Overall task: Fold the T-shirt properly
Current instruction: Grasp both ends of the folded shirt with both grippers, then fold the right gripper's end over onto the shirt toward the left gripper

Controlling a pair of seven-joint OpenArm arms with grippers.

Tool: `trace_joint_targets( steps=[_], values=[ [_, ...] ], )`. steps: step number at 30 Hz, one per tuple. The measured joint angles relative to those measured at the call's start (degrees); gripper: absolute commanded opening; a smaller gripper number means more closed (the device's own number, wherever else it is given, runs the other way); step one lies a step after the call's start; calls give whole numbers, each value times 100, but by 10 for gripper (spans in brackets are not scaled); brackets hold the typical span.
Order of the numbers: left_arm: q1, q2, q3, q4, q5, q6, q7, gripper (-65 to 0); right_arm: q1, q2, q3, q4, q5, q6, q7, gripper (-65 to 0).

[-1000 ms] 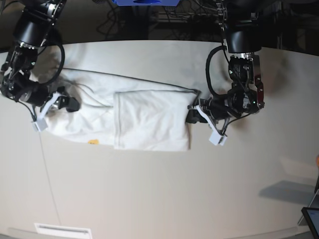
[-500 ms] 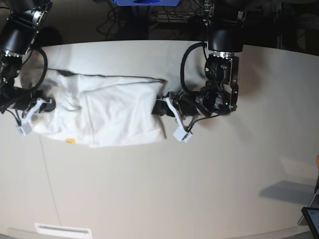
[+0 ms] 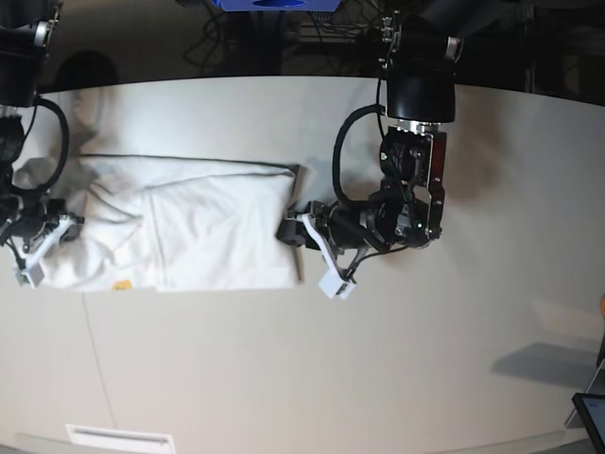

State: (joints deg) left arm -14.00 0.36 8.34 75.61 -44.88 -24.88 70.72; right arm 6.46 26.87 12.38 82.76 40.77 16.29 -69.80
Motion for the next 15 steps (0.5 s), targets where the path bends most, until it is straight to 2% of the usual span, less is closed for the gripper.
trace_joint_targets(
  steps=[5,10,15],
  values=[
    [-13,22,4,-20,-11,0,4,-632,15,-11,-490,616,79,-780,-9,-634],
    [-201,33,-4,-603,-63,-17,-22,-632,-15,-26,-931,885,68,-1495,0,-635],
    [-245,28,-7,-765,-122,-17,-39,-632,13,-39,-1156,1119,-50,-1751,271,-635]
  ],
)
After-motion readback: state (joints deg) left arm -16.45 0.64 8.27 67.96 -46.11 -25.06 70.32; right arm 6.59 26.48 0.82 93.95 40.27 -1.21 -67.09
